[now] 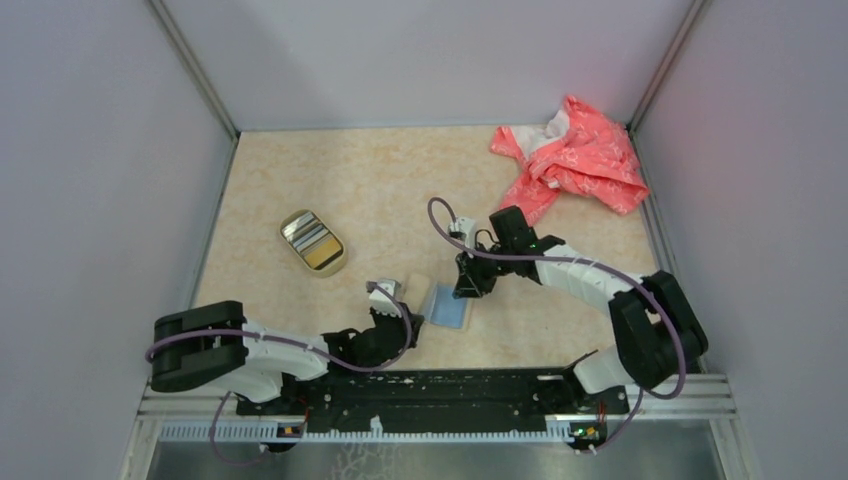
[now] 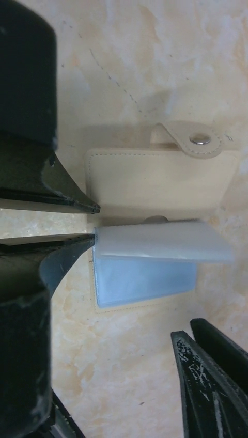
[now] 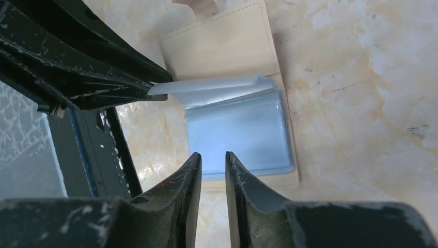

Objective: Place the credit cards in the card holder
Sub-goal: Open the card holder at the center of the board.

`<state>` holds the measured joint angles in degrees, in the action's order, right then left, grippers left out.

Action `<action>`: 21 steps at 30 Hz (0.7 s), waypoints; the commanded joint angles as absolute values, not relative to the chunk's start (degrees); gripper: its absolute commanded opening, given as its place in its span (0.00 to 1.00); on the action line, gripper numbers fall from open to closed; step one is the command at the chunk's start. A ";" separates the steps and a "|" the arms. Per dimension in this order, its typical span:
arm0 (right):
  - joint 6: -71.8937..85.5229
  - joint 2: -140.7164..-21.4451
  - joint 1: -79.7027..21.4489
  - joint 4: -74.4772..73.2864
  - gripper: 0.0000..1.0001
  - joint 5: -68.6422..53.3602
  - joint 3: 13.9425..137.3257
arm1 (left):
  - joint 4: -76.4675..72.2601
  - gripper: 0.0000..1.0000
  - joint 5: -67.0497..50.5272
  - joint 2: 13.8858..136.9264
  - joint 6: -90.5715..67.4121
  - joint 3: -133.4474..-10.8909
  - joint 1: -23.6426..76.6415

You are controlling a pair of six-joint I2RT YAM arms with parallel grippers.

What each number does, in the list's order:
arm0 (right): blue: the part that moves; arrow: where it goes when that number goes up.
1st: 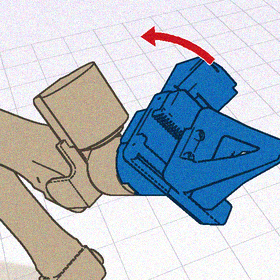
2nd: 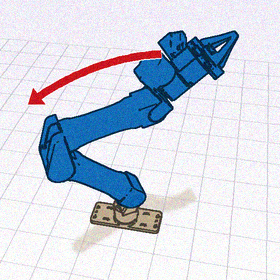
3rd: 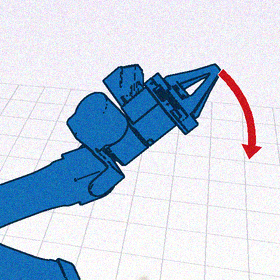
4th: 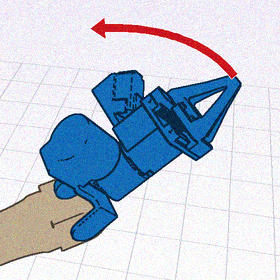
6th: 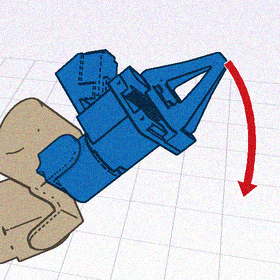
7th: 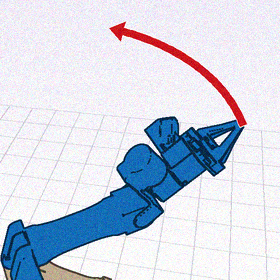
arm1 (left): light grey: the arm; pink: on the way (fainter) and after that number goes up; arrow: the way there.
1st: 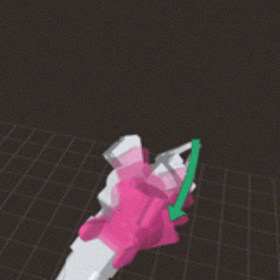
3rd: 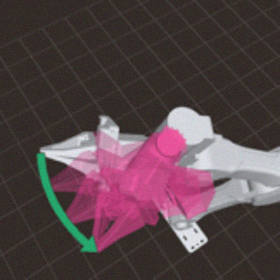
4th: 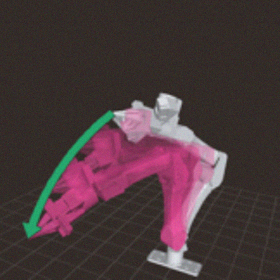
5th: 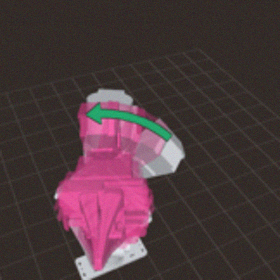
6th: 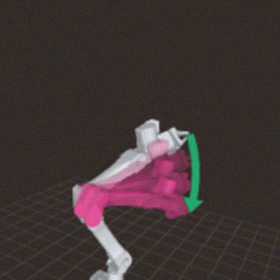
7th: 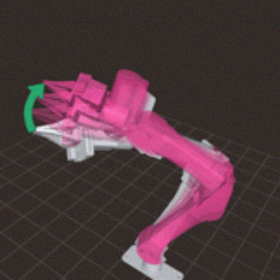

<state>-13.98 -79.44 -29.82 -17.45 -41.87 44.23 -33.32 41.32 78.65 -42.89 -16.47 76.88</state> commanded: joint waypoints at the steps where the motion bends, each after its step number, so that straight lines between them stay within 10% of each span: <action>1: -5.52 -83.73 -31.35 -10.82 0.21 -42.75 44.87 | -28.14 0.27 46.45 78.26 -57.81 -16.43 76.92; 21: 5.97 -106.55 -37.43 -9.56 0.16 -41.49 61.43 | -29.36 0.32 43.66 71.52 -56.35 -10.34 75.24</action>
